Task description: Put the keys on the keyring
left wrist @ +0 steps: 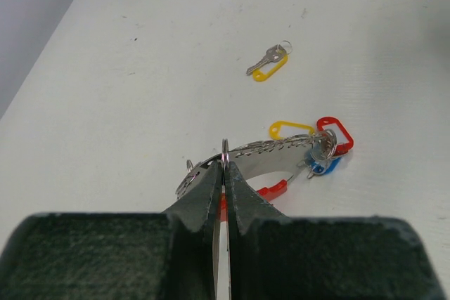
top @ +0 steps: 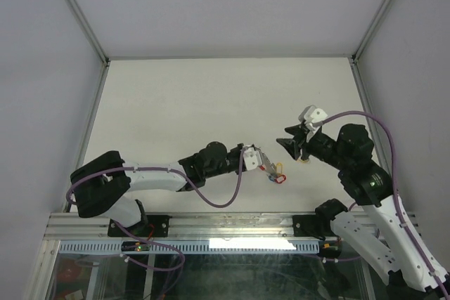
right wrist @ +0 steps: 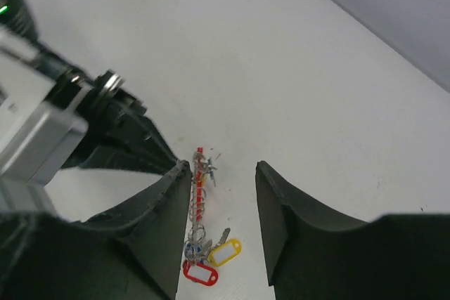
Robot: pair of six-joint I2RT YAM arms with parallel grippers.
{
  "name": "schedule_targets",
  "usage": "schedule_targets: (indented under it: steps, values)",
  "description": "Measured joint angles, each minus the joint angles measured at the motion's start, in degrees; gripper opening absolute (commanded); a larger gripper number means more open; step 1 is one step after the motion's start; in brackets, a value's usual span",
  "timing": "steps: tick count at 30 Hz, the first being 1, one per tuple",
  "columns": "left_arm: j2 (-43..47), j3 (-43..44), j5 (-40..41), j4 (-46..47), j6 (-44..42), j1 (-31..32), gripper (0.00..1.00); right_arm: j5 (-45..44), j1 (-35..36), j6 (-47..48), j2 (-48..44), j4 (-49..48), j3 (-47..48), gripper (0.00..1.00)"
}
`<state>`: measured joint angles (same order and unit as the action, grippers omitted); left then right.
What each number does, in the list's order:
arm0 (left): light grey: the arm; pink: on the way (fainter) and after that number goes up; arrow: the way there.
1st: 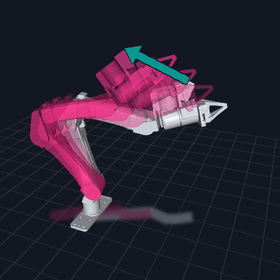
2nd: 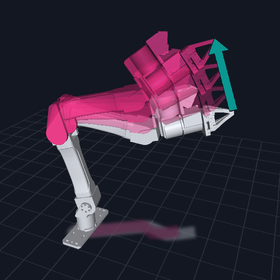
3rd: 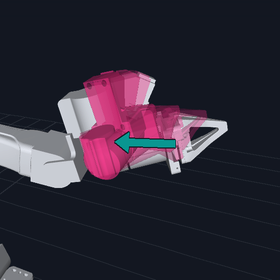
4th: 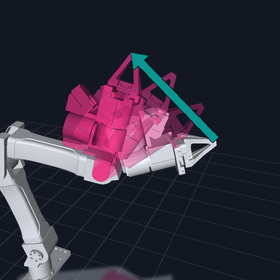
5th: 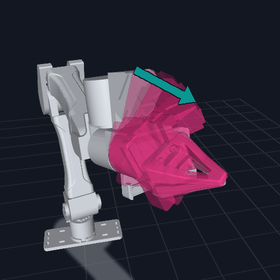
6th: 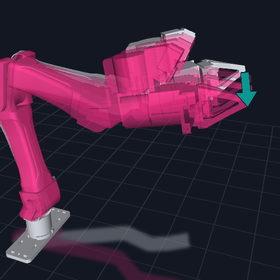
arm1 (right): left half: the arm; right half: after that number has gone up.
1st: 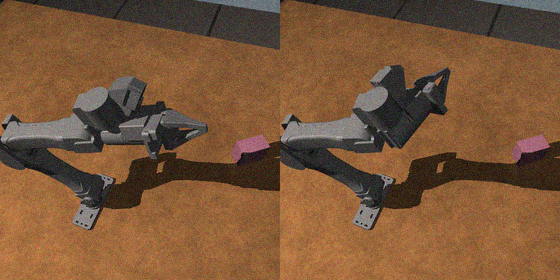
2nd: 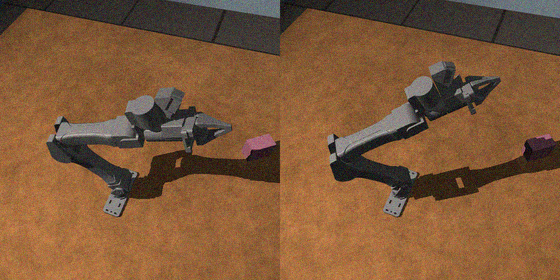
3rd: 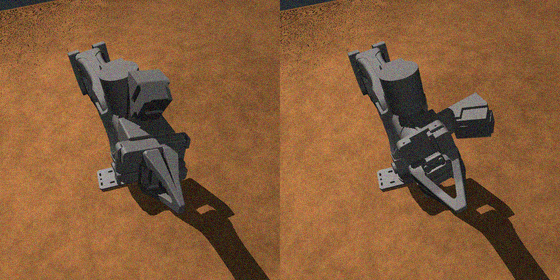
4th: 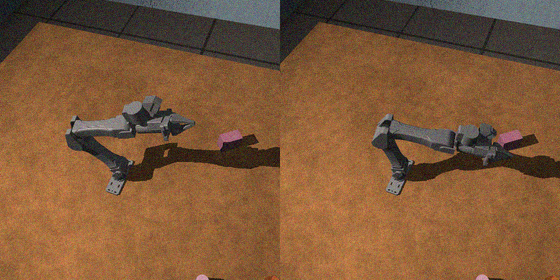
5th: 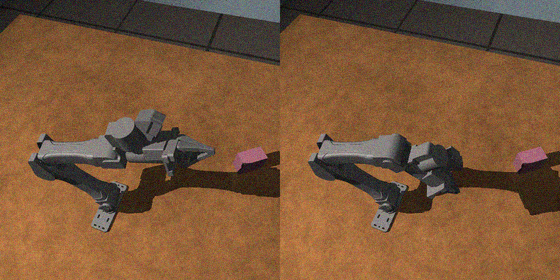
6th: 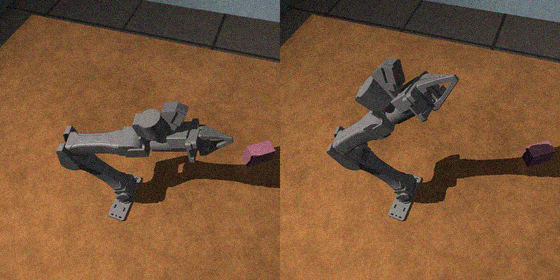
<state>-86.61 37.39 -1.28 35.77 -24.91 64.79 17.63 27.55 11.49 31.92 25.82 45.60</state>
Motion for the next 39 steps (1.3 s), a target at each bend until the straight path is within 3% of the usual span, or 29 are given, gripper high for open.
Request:
schedule_targets:
  steps: [6,14,23,31,39]
  values:
    - [2.7,-0.2,-7.3,-4.3,0.2,-1.9,0.0,16.5,0.0,14.7,3.0,9.6,2.7,0.42]
    - [6.0,-2.0,-12.9,-4.6,0.2,-4.3,0.0,24.0,0.0,29.8,6.5,14.6,0.3,0.4]
    - [10.8,-2.9,-18.9,-8.2,-0.1,-10.3,0.0,25.6,2.0,34.3,14.3,10.3,-1.1,0.4]
    - [11.3,-2.9,-22.8,-11.2,-1.0,-10.5,0.0,22.3,7.3,36.7,21.0,5.7,-1.4,0.38]
    - [11.3,-2.9,-23.5,-11.4,-1.4,-10.5,0.0,19.5,8.1,37.1,21.9,2.3,-3.2,0.36]
